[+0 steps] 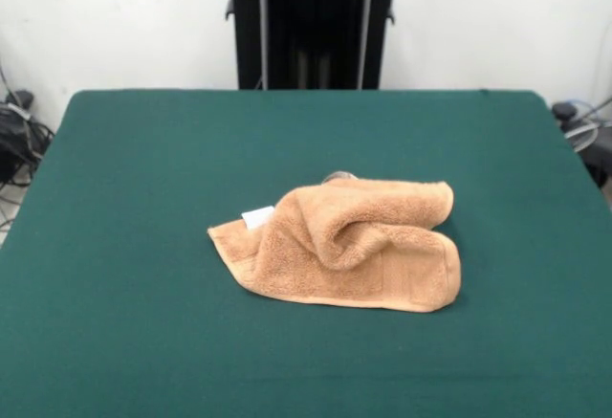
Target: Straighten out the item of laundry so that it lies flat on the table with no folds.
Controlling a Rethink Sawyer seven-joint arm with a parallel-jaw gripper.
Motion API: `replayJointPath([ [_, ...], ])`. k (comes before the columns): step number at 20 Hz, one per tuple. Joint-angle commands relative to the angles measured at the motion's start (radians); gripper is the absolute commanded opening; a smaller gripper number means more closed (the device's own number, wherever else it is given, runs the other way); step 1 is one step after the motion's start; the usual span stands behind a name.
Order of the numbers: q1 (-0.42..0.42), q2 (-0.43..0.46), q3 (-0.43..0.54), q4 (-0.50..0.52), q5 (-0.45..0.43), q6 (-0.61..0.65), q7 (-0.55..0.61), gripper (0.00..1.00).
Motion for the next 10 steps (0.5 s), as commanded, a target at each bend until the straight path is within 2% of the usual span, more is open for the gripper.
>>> replayJointPath([
  [1,0.042,-0.012,0.022,0.034,-0.033,0.128,0.113,1.00],
  [7,0.015,-0.046,0.034,0.088,0.019,0.134,0.045,1.00],
  [9,0.018,-0.065,0.020,0.097,0.039,0.184,0.062,1.00],
  [10,0.041,-0.092,-0.012,0.086,0.027,0.265,0.115,1.00],
])
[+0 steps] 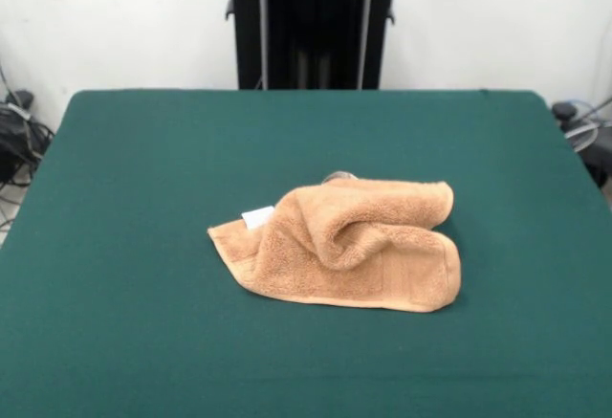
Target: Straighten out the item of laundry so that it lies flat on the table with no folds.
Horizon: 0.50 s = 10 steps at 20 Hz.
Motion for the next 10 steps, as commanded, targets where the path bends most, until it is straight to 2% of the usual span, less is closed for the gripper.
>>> replayJointPath([
  [1,0.017,-0.064,-0.023,0.077,0.007,0.253,0.120,1.00],
  [3,0.014,-0.126,-0.041,0.082,0.003,0.311,0.081,1.00],
  [4,-0.003,-0.165,-0.040,0.087,0.009,0.338,0.003,1.00],
  [5,-0.009,-0.185,-0.044,0.083,0.007,0.359,-0.024,1.00],
  [10,-0.053,-0.236,-0.054,0.039,-0.004,0.467,-0.096,1.00],
])
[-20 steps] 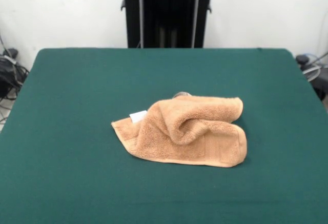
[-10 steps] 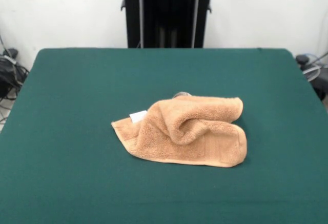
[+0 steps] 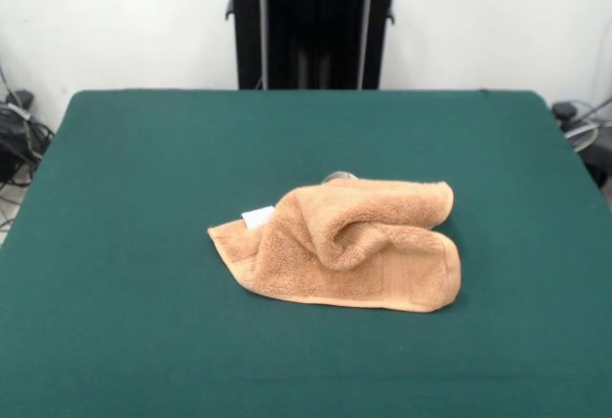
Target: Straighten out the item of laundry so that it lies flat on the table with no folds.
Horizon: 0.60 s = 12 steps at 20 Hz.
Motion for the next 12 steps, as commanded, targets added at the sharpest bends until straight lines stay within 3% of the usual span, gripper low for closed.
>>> replayJointPath([
  [1,-0.052,-0.103,-0.049,0.037,-0.007,0.192,-0.096,1.00],
  [5,-0.101,-0.154,-0.107,0.125,0.004,0.169,-0.204,1.00],
  [9,-0.166,-0.060,-0.082,0.287,0.080,-0.138,-0.306,1.00],
  [12,-0.226,0.012,0.008,0.400,0.254,-0.368,-0.462,1.00],
])
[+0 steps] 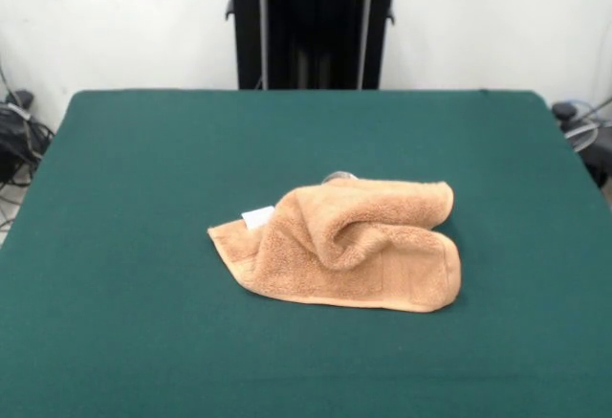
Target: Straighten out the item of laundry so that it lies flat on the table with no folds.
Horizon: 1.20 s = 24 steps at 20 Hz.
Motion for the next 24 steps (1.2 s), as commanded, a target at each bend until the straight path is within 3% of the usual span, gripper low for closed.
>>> replayJointPath([
  [1,-0.102,0.097,0.029,0.368,0.196,-0.394,-0.450,1.00],
  [6,-0.130,0.065,0.124,0.410,0.327,-0.502,-0.537,1.00],
  [8,-0.134,0.064,0.126,0.376,0.263,-0.488,-0.472,1.00],
  [11,-0.140,0.069,0.136,0.342,0.236,-0.461,-0.471,1.00],
  [14,-0.101,0.079,0.101,0.263,0.122,-0.374,-0.360,1.00],
  [16,-0.084,0.089,0.097,0.243,0.096,-0.357,-0.325,1.00],
  [24,-0.098,0.109,0.145,0.283,0.135,-0.491,-0.352,1.00],
])
